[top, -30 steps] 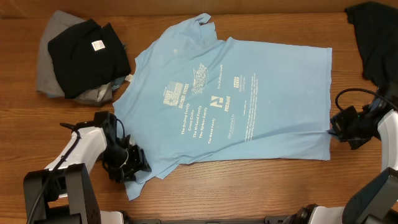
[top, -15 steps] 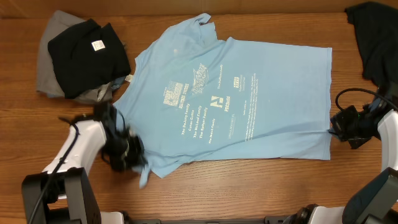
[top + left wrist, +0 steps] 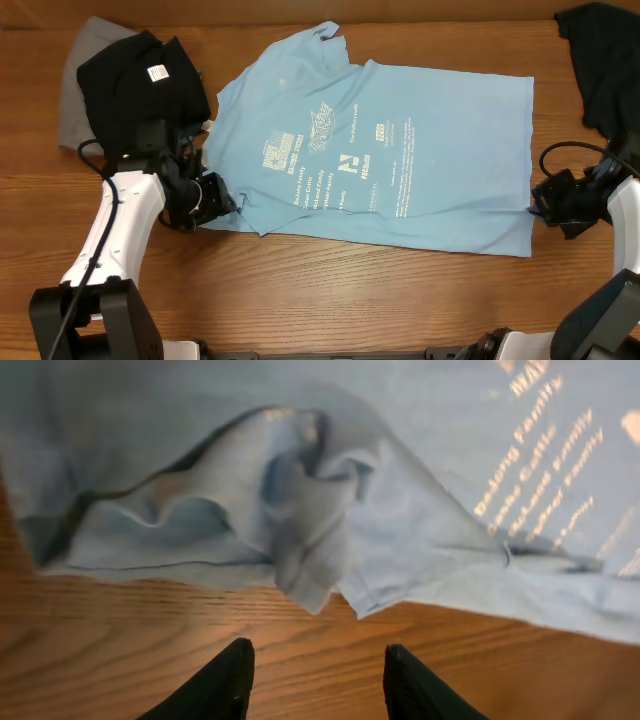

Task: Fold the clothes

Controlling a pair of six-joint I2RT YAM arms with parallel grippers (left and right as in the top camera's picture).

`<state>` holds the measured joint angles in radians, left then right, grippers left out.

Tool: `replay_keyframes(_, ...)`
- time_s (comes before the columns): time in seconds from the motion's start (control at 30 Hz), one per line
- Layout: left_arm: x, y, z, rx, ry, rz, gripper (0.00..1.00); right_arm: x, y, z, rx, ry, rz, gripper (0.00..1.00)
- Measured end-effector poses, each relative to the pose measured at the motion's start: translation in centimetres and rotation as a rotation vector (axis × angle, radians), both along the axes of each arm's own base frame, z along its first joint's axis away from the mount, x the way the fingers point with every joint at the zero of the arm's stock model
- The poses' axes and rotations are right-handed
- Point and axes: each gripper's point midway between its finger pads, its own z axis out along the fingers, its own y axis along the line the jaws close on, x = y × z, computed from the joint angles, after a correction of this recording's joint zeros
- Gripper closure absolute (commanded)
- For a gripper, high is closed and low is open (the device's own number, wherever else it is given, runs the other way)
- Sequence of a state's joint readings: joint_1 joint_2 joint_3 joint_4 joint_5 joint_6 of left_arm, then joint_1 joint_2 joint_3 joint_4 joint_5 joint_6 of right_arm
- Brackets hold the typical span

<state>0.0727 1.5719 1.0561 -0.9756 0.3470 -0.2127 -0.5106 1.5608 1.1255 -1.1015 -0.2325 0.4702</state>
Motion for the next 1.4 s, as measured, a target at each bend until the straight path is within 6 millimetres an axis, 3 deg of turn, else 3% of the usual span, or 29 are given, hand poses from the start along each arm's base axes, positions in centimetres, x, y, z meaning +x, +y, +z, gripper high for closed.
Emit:
replay_keyframes(0.2, -0.8, -4.0, -0.3, 0.053, -0.044, -0.276, 0.50, 0.0, 0.0, 0.0, -0.001, -0.001, 0.000, 0.96)
replay_keyframes(0.4, -2.2, -6.5, -2.5, 0.214, -0.009, -0.484, 0.49, 0.0, -0.1, 0.0, -0.003, 0.000, 0.000, 0.96)
replay_keyframes(0.6, -2.2, -6.1, -5.2, 0.297, 0.054, -0.520, 0.55, 0.0, -0.1, 0.0, -0.003, 0.001, 0.000, 0.96)
replay_keyframes(0.77, -1.9, -5.7, -6.3, 0.323, 0.073, -0.522, 0.59, 0.0, -0.1, 0.0, -0.004, 0.002, 0.000, 0.96)
replay_keyframes(0.9, -1.5, -5.7, -6.8, 0.332, 0.063, -0.516, 0.83, 0.0, 0.0, 0.0, -0.003, 0.001, 0.000, 0.96)
replay_keyframes(1.03, -1.4, -5.7, -6.9, 0.337, 0.062, -0.519, 0.96, 0.0, 0.0, 0.0, -0.003, 0.002, 0.000, 0.96)
replay_keyframes(1.27, -2.7, -5.3, -6.6, 0.338, 0.119, -0.528, 0.96, 0.0, -0.1, 0.0, -0.003, 0.002, 0.000, 0.96)
replay_keyframes(1.4, -3.4, -5.6, -4.6, 0.312, 0.184, -0.533, 0.96, 0.0, 0.0, 0.0, -0.003, 0.003, 0.000, 0.96)
